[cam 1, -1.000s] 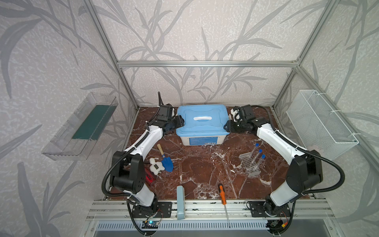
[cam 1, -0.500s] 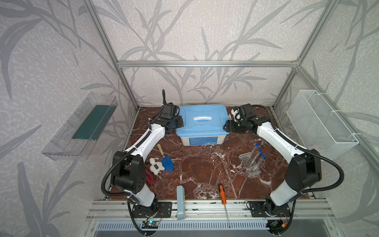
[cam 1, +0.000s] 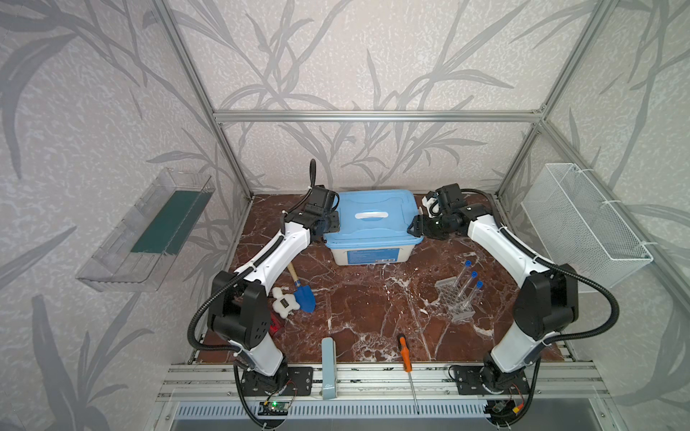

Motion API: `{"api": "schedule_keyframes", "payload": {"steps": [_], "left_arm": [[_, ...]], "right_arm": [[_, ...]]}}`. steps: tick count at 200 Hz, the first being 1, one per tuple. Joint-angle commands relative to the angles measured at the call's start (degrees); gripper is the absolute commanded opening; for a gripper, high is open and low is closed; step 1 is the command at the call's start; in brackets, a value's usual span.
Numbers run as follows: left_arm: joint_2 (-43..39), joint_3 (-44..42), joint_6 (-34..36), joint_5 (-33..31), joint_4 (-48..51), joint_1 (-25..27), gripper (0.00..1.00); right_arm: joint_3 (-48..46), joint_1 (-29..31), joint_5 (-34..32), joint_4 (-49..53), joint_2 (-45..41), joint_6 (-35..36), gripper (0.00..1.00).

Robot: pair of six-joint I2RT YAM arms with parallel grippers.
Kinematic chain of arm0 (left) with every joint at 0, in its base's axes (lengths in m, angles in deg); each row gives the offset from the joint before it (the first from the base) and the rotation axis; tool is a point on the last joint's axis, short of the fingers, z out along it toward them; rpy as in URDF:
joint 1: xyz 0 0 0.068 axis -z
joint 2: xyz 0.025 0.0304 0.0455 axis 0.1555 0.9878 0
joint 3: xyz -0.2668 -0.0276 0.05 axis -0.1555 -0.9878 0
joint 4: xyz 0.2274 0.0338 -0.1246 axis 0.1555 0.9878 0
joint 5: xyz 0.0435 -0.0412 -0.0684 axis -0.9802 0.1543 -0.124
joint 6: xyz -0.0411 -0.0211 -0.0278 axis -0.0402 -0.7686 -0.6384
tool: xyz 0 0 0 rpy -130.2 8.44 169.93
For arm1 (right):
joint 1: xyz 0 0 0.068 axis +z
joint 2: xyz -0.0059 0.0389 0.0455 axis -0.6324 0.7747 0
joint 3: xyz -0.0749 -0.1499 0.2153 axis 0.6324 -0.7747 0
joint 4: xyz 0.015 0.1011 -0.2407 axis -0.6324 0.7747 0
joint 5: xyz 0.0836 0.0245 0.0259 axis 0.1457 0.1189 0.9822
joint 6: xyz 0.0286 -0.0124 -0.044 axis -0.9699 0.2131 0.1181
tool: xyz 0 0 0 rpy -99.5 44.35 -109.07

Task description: Organize the chemistry lab equipment

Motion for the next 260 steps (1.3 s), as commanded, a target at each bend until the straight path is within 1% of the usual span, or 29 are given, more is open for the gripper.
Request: {"api": "schedule_keyframes", "payload": {"steps": [1,16,33,45,54,55,57,58,60,67,90,116,136,163,199,221,234,245,260], "left_arm": [[3.8,-0.8,1.1,0.2,8.3,0.8,0.36],[3.8,-0.7,-0.4,-1.0,8.5,0.8,0.37],[4.0,-0.2,-0.2,-1.7,9.2,0.6,0.37],[3.9,0.0,-0.2,-1.8,9.3,0.6,0.37],[3.9,-0.1,-0.3,-1.0,9.0,0.6,0.37],[3.8,-0.1,-0.3,-0.9,9.0,0.6,0.37],[3.8,-0.1,-0.4,-0.7,8.8,0.6,0.37],[3.8,-0.2,-0.4,-0.6,8.7,0.6,0.37],[3.8,-0.2,-0.4,-0.4,8.7,0.6,0.37],[3.9,-0.3,-0.6,0.2,8.5,0.6,0.37],[4.0,-0.6,-0.9,1.0,8.0,0.6,0.37],[4.2,-0.7,-0.8,0.0,7.8,0.3,0.37],[4.3,-0.5,-0.9,0.2,7.9,-0.6,0.37],[4.0,-0.6,-0.9,0.1,7.8,-1.2,0.37],[4.2,-0.9,-1.1,0.8,7.3,-1.3,0.37],[4.1,-1.1,-1.1,0.9,7.1,-1.3,0.37],[4.1,-1.0,-1.1,0.9,7.1,-1.3,0.37],[4.0,-1.0,-1.0,0.9,7.0,-1.4,0.37],[3.8,-1.0,-1.0,1.1,7.0,-1.3,0.37]], "right_arm": [[-0.3,0.3,-1.9,3.7,2.3,0.5,0.71],[0.4,-0.3,-2.1,3.5,2.0,0.5,0.74],[1.4,-1.7,-0.8,3.4,2.2,0.5,0.8],[1.6,-2.8,2.4,1.8,3.2,0.6,0.82],[1.6,-4.0,6.8,0.0,4.3,0.3,0.84],[1.6,-4.1,7.3,-0.2,4.5,0.3,0.87],[1.6,-4.2,8.2,-0.5,4.9,0.2,0.96],[1.6,-4.4,8.6,-0.6,5.0,0.2,0.98],[1.6,-4.5,9.3,-0.9,5.3,0.1,1.0],[2.3,-4.8,11.4,-0.8,6.6,0.2,0.99],[3.5,-4.9,13.9,-2.1,9.4,1.3,0.99],[1.1,-5.6,17.0,-11.1,8.9,0.9,0.99],[-1.2,-7.6,20.3,-19.7,8.2,-3.0,1.0],[-0.7,-9.1,22.0,-24.1,8.3,-5.2,0.99],[4.8,-9.2,23.9,-22.6,13.8,-5.5,0.99],[7.6,-9.2,27.5,-22.9,17.6,-7.0,0.99],[8.3,-9.0,28.2,-23.3,18.2,-7.4,1.0],[8.1,-8.8,28.3,-23.9,17.9,-7.2,0.98],[8.0,-8.7,28.8,-23.8,16.9,-6.6,0.93]]}}
